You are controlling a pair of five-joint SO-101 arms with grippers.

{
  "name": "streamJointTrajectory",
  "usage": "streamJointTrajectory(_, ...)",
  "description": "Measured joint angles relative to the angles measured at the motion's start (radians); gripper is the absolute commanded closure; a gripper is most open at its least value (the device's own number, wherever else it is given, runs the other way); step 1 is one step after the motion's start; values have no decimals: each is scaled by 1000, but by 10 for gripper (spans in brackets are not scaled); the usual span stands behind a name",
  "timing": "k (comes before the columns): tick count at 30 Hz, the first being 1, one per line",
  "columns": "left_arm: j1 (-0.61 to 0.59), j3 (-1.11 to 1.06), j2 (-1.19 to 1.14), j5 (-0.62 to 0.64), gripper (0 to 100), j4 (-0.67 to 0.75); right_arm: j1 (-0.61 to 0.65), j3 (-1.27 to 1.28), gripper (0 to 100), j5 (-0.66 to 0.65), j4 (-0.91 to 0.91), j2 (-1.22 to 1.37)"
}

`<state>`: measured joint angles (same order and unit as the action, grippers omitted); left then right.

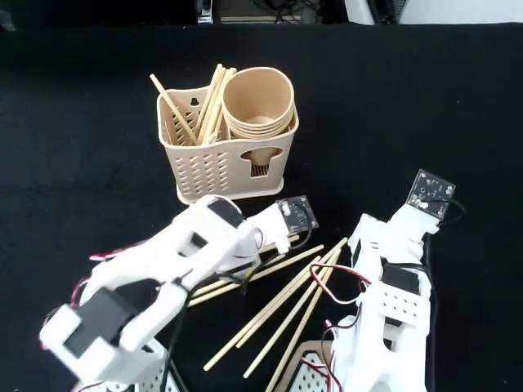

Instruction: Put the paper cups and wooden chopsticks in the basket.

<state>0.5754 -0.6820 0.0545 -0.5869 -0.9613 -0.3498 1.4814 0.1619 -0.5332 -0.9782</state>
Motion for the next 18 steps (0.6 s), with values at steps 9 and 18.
streamJointTrajectory(9,-3,60,-110,-5,848,-6,0,0,953,0,0,0)
streamJointTrajectory(18,8,60,-120,0,969,-9,0,0,953,0,0,0)
